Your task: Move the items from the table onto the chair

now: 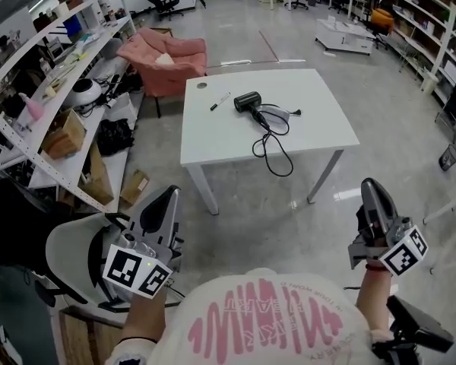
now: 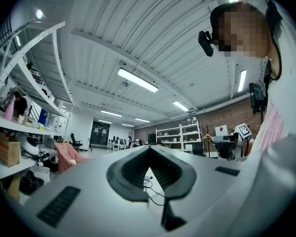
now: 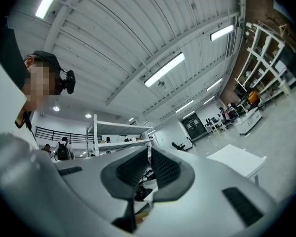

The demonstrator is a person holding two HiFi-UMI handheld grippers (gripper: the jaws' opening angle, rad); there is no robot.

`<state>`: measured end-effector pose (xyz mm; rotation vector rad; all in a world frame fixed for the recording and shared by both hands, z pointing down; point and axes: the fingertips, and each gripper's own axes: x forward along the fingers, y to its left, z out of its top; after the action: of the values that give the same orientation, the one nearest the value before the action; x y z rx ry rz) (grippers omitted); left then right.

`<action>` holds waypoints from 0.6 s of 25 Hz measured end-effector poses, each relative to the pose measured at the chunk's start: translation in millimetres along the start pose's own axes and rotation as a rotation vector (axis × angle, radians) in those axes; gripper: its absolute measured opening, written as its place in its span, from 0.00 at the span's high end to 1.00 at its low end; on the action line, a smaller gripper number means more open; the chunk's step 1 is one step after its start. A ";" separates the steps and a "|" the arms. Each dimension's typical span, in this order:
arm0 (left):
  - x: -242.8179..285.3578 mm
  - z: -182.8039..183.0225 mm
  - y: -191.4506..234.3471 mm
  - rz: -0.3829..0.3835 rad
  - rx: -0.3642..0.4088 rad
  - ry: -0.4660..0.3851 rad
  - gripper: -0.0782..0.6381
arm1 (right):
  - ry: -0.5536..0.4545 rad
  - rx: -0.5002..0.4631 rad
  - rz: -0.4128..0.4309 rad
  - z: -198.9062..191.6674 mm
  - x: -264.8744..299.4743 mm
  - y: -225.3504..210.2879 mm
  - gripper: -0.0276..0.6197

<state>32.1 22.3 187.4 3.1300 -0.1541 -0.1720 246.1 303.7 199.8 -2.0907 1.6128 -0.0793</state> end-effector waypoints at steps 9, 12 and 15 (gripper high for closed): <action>47.4 -7.5 38.2 0.011 -0.052 -0.023 0.88 | -0.045 0.062 0.022 -4.6 72.2 -40.5 0.93; 65.4 -8.3 42.8 0.021 -0.053 -0.025 0.88 | -0.036 0.064 0.045 -5.5 92.3 -46.6 0.93; 85.0 -9.7 46.0 0.027 -0.071 -0.021 0.88 | 0.003 0.053 0.059 -8.6 112.7 -58.1 0.93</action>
<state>112.7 -31.8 188.2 3.0551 -0.1854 -0.2059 328.7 207.2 203.5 -2.0031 1.6547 -0.1045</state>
